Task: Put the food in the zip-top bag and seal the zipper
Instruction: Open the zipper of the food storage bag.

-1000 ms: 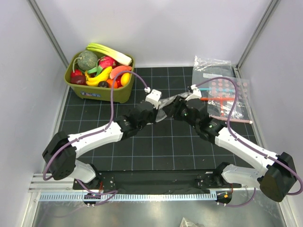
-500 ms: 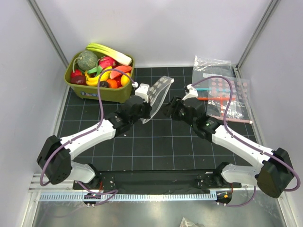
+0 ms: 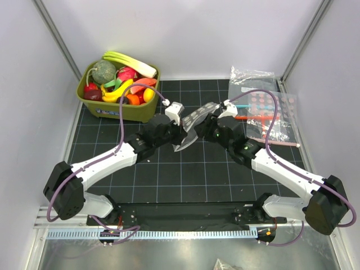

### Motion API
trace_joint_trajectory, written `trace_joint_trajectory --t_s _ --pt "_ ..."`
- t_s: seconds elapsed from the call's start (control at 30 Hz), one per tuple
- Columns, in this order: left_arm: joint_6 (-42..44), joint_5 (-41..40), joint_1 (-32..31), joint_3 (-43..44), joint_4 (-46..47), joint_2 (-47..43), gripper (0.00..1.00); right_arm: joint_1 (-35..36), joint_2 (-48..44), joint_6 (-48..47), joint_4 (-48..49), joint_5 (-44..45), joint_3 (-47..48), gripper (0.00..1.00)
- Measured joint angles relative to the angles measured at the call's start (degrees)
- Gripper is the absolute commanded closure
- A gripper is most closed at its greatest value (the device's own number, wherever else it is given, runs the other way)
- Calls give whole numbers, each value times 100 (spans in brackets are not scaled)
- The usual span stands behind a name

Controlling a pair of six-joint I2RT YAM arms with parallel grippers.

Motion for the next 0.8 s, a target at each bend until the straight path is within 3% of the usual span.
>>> trace_joint_trajectory --t_s 0.07,0.2,0.23,0.33,0.37,0.5,0.8 --pt "-7 133 -9 0 4 -52 100 0 2 -7 -2 114 0 54" --pt "-85 295 -17 -50 57 -273 97 0 35 -2 -59 402 4 85" --pt "-133 313 -17 -85 96 -361 94 2 37 2 -105 487 4 99" --pt "-254 326 -17 -144 170 -514 74 4 37 -33 -404 693 118 99" --pt "-289 330 -17 -151 188 -535 61 13 37 -83 -595 754 229 99" --pt "-382 380 -17 -160 223 -551 36 42 13 -420 -1196 1069 866 99" --pt "-422 413 -17 -310 227 -671 26 413 164 -1185 -2745 2096 2387 99"
